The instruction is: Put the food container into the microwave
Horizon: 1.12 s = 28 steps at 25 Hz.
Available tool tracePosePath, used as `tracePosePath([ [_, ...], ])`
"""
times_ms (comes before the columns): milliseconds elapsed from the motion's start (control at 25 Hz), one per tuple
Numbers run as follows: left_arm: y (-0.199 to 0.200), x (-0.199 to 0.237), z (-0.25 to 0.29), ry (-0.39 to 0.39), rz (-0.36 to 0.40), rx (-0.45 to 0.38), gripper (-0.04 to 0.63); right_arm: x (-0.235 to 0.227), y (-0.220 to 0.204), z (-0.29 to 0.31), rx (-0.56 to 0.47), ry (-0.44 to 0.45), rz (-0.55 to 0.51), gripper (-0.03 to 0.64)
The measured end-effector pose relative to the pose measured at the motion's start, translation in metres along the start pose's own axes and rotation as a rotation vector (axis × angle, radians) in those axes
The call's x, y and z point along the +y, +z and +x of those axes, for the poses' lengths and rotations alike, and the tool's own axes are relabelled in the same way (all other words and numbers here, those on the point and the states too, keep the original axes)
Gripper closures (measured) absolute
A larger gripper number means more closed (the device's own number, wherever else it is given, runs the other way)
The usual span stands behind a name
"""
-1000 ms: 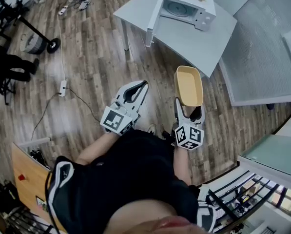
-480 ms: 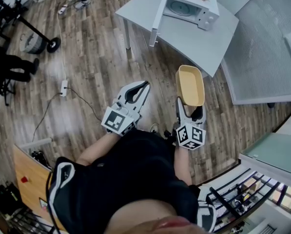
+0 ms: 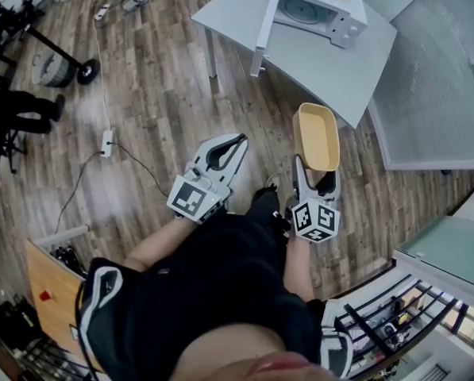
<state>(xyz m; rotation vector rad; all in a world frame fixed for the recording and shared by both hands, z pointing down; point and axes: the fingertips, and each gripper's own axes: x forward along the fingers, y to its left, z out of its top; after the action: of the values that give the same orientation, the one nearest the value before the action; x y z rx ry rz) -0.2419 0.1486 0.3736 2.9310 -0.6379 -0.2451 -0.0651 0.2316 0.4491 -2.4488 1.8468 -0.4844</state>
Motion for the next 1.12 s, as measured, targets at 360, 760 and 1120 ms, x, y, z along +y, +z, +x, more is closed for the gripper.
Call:
tracePosePath([
  [360, -0.027, 0.022, 0.111, 0.057, 0.006, 0.012, 0.561, -0.071, 0.021, 0.104, 0.019, 0.075, -0.021, 0.141],
  [760, -0.027, 0.034, 0.28, 0.19, 0.044, -0.038, 0.561, -0.18, 0.075, 0.242, 0.075, 0.206, -0.092, 0.141],
  [1120, -0.05, 0.061, 0.362, 0.245, 0.026, -0.018, 0.561, -0.225, 0.071, 0.352, 0.142, 0.24, -0.143, 0.141],
])
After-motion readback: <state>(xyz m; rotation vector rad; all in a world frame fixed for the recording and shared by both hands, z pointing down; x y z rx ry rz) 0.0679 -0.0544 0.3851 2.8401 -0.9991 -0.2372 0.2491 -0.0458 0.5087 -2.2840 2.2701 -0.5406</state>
